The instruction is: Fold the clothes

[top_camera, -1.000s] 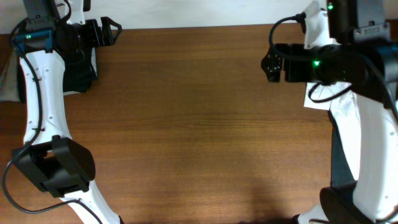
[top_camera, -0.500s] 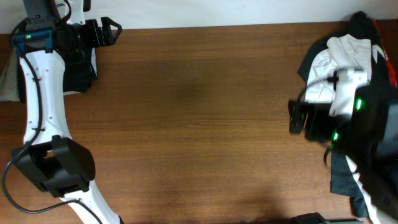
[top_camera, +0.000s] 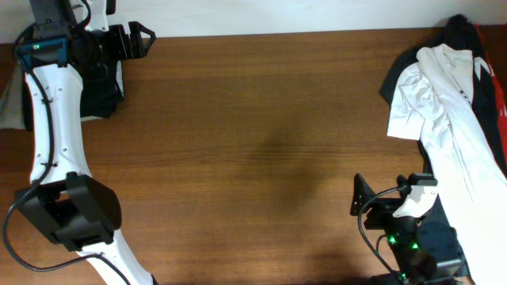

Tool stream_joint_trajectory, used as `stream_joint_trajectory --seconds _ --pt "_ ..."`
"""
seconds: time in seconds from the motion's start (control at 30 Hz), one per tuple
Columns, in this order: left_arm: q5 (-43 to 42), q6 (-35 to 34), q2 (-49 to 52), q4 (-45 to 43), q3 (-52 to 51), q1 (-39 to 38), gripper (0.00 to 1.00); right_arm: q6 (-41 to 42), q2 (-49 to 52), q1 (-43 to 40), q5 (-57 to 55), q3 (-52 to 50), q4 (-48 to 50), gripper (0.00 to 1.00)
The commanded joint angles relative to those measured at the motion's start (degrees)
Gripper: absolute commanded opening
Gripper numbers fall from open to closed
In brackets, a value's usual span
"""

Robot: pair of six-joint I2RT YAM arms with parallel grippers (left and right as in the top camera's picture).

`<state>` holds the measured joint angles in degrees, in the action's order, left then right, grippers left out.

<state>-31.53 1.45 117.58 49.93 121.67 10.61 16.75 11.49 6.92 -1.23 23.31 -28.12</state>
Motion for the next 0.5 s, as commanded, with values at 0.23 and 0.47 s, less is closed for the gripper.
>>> stream_joint_trajectory --seconds 0.23,0.47 --pt "-0.59 -0.39 -1.31 -0.13 0.85 -0.24 0.99 1.75 -9.75 -3.61 4.63 -13.60 13.11 0.99" --pt "-0.61 -0.42 -1.33 -0.13 0.85 -0.24 0.99 1.77 -11.30 -5.05 6.01 -20.52 23.54 0.99"
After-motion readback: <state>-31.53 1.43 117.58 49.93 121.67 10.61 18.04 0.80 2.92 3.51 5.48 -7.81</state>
